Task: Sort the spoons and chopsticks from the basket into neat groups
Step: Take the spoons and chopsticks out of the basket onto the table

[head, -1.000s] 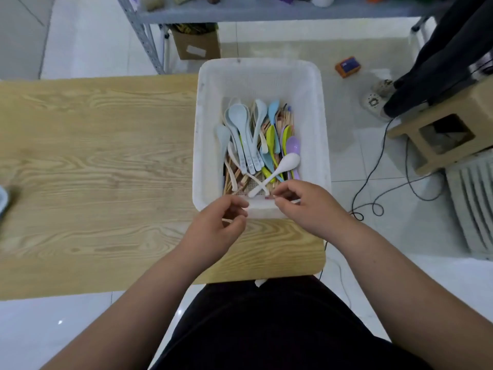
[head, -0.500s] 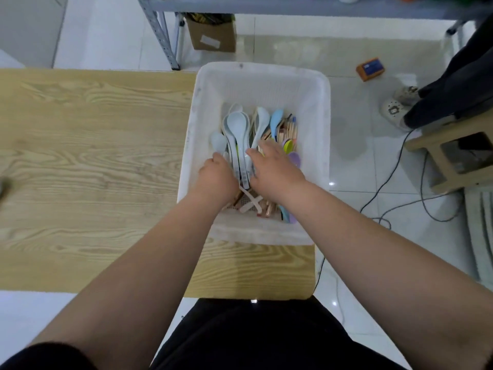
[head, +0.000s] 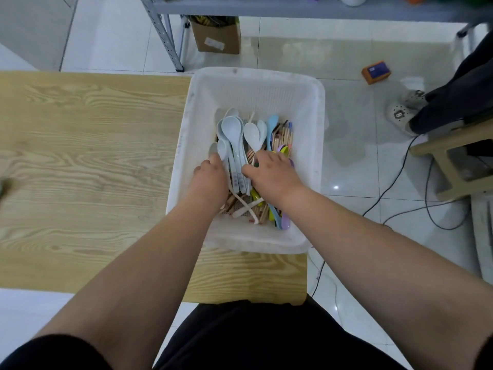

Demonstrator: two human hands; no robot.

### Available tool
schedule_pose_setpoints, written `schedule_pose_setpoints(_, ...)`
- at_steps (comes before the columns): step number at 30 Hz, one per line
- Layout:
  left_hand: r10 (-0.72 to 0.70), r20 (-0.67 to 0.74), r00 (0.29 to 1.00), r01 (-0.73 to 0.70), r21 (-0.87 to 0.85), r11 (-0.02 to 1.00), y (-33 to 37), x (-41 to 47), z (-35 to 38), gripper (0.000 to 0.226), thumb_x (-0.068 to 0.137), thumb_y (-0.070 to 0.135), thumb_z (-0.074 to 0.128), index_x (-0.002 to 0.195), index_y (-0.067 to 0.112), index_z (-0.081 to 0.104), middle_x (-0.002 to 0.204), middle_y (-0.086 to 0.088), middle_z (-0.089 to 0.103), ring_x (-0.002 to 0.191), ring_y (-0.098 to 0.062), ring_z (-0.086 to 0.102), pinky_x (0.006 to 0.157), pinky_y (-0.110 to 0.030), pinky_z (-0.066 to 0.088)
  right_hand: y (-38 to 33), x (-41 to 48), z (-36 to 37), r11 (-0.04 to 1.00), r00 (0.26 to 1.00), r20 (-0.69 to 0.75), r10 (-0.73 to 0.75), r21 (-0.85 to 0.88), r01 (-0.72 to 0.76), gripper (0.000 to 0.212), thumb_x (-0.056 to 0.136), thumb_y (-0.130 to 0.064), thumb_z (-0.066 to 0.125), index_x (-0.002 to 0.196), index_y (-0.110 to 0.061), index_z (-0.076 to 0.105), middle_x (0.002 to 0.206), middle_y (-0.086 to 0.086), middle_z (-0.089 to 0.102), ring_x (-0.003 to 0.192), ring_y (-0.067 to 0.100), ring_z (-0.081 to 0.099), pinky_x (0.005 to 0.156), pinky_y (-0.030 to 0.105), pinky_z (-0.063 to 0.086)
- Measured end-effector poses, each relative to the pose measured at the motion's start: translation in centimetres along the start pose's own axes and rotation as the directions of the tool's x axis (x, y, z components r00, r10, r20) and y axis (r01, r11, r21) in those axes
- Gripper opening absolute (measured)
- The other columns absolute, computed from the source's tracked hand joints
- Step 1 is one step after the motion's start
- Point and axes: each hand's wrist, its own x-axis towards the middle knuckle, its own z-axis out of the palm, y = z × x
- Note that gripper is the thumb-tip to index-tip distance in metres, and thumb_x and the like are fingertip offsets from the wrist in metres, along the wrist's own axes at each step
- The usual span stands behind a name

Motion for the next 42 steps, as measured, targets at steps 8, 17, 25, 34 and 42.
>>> schedule_pose_setpoints(8, -0.229, 0.301, 0.926, 0.374, -0.815, 0.443, -2.0, -2.5, -2.6, 0.020, 0.097, 0.008, 0.049, 0.115, 0.014, 0.056, 0.095, -0.009, 0.068, 0.057, -0.010, 0.064, 0.051, -0.025, 0.051, -1.6, -3.9, -2.4, 0.954, 0.908, -0.419, 0.000, 0.273, 0.126, 0.012, 0.081, 0.006, 0.067, 0.093, 0.002, 0.065, 0.098, 0.018, 0.059, 0.083, 0.033, 0.059, 0.064, 0.046, 0.053)
schedule_pose_setpoints(17, 0.020, 0.468, 0.884, 0.468, -0.883, -0.040, -2.8, -5.9, -3.6, 0.031, 0.099, 0.004, 0.055, 0.128, -0.008, 0.054, 0.092, -0.020, 0.069, 0.078, -0.030, 0.067, 0.068, -0.037, 0.054, -8.8, -7.1, -2.4, 0.910, 0.891, -0.446, -0.084, 0.329, 0.251, 0.009, 0.088, 0.000, 0.063, 0.083, 0.005, 0.067, 0.087, 0.021, 0.061, 0.072, 0.035, 0.060, 0.065, 0.045, 0.053)
schedule_pose_setpoints(25, 0.030, 0.410, 0.912, 0.411, -0.911, -0.034, -4.5, -6.2, -3.5, 0.030, 0.098, -0.004, 0.054, 0.128, -0.002, 0.053, 0.103, -0.026, 0.066, 0.092, -0.036, 0.068, 0.078, -0.045, 0.058, -10.3, -6.4, -1.3, 0.902, 0.871, -0.449, -0.197, 0.265, 0.340, 0.005, 0.087, 0.009, 0.067, 0.087, 0.005, 0.071, 0.090, 0.019, 0.066, 0.096, 0.040, 0.066, 0.088, 0.048, 0.052)
schedule_pose_setpoints(34, -0.032, 0.258, 0.966, 0.258, -0.966, -0.009, -6.9, -6.4, -4.2, 0.032, 0.096, -0.008, 0.049, 0.119, 0.015, 0.055, 0.104, -0.017, 0.069, 0.092, -0.030, 0.076, 0.075, -0.036, 0.061, -7.4, -4.2, 1.3, 0.835, 0.885, 0.022, 0.465, 0.321, -0.447, 0.032, 0.099, -0.026, 0.055, 0.131, -0.018, 0.058, 0.127, 0.005, 0.055, 0.111, 0.026, 0.057, 0.080, 0.035, 0.049)
schedule_pose_setpoints(42, -0.053, 0.236, 0.970, 0.239, -0.969, 0.054, -8.6, -7.3, -4.1, 0.036, 0.097, -0.005, 0.049, 0.128, 0.013, 0.048, 0.113, -0.018, 0.060, 0.091, -0.023, 0.076, 0.073, -0.029, 0.060, -7.1, 2.1, 1.4, 0.785, 0.791, 0.148, 0.593, 0.114, -0.609, 0.029, 0.094, -0.027, 0.065, 0.114, -0.009, 0.052, 0.103, 0.007, 0.059, 0.088, 0.026, 0.059, 0.062, 0.032, 0.038)
